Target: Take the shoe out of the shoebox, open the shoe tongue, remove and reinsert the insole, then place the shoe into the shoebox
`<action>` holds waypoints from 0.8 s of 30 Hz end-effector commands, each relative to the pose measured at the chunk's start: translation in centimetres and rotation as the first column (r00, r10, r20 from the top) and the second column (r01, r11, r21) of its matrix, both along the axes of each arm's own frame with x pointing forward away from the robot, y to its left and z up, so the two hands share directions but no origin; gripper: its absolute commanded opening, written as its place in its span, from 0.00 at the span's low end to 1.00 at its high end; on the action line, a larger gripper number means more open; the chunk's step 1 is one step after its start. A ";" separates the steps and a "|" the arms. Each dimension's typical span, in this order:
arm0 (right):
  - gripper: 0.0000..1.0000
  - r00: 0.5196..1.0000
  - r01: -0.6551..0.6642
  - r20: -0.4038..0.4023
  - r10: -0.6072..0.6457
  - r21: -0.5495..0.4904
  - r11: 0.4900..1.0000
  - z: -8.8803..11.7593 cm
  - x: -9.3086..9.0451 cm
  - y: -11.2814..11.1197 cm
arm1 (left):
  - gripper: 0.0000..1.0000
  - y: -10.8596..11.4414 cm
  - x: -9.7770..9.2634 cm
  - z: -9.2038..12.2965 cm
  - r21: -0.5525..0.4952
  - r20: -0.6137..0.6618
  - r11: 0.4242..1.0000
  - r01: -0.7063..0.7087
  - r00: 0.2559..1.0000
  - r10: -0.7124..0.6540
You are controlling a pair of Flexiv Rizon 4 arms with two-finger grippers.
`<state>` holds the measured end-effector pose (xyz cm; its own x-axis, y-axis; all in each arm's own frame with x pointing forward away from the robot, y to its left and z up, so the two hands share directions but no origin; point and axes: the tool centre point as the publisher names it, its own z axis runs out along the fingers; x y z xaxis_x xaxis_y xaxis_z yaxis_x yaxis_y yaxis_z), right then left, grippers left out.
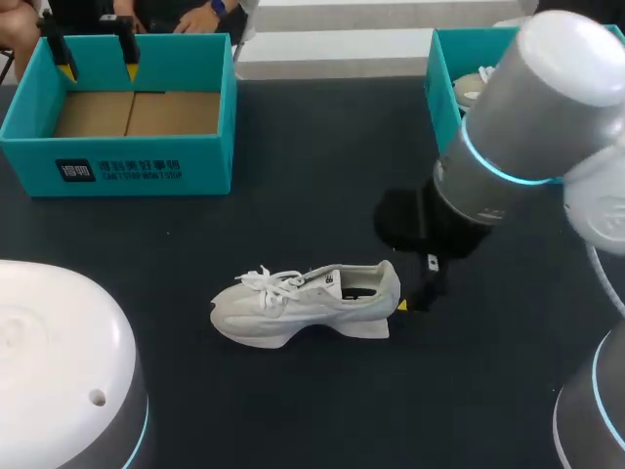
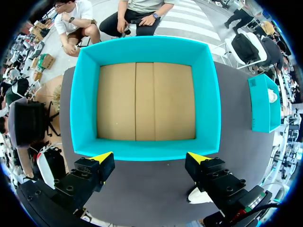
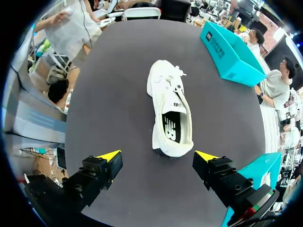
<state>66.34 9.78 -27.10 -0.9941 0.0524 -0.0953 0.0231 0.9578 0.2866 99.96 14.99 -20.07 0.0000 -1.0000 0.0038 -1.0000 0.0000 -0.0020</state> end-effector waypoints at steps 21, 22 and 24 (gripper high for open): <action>1.00 0.995 -0.098 0.054 0.083 0.633 0.768 -3.2 1.6 -3.5 | 1.00 0.0 0.0 0.0 0.001 -0.001 1.000 0.000 1.000 0.000; 1.00 0.993 -0.117 0.062 0.101 0.638 0.761 -3.7 1.8 -3.7 | 1.00 0.0 0.0 0.0 0.001 -0.001 1.000 0.000 1.000 0.000; 1.00 0.993 -0.117 0.053 0.110 0.651 0.750 -4.2 2.2 -3.8 | 1.00 0.0 0.0 0.0 0.001 -0.001 1.000 0.000 1.000 0.000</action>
